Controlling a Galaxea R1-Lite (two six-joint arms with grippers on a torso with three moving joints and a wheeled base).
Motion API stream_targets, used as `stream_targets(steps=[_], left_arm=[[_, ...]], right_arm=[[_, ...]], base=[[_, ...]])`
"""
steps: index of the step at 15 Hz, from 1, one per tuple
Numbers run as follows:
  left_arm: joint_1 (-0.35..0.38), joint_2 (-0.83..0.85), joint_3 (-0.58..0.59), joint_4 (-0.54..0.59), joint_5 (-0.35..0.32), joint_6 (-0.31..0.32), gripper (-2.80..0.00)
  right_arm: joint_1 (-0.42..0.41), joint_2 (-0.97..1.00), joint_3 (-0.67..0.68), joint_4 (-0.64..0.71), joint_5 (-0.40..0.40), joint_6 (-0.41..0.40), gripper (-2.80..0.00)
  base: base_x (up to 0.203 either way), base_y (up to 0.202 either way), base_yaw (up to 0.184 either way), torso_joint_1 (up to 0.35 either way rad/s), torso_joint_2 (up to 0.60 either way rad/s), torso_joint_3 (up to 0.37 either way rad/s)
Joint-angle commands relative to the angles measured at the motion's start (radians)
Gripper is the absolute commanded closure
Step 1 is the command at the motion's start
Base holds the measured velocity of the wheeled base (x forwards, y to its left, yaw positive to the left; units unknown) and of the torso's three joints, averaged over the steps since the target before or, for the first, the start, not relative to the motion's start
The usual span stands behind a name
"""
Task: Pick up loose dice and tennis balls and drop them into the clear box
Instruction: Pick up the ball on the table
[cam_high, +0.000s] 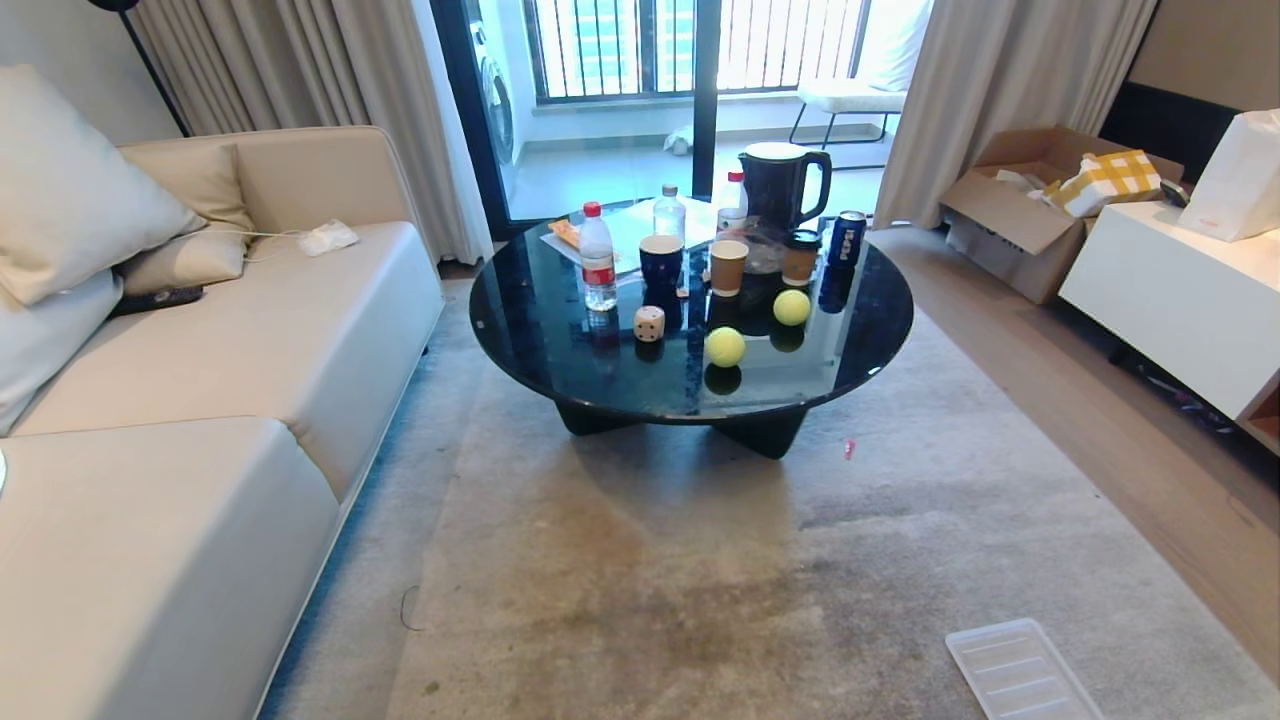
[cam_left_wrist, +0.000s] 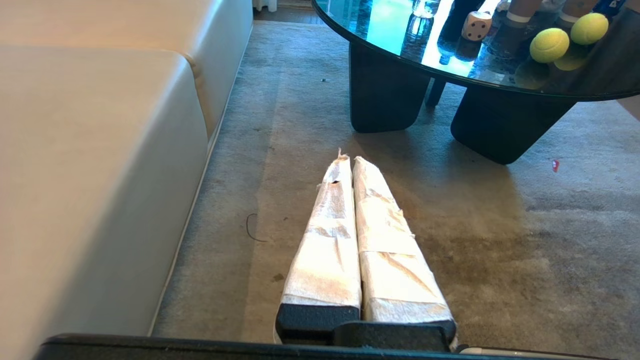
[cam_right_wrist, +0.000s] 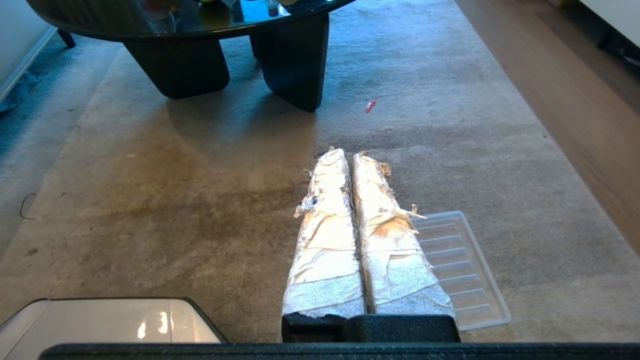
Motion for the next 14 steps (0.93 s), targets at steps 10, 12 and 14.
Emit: stream_targets(steps=[10,12,14], left_arm=[[-0.001,0.0,0.0,0.0,0.007,-0.023,0.0],[0.001,0.0,0.0,0.0,0.007,-0.019,0.0],[0.0,0.0,0.0,-0.001,0.003,-0.013,0.0]], right_arm=[[0.0,0.001,0.0,0.001,0.0,-0.001,0.0],[0.0,0.001,0.0,0.001,0.0,-0.001,0.0],[0.0,0.001,0.0,0.001,0.0,-0.001,0.0]], base=[[0.123,0.0,-0.001,0.002,0.0,0.001],[0.183,0.0,-0.002,0.002,0.0,0.003],[0.18,0.0,0.0,0.0,0.0,0.0]])
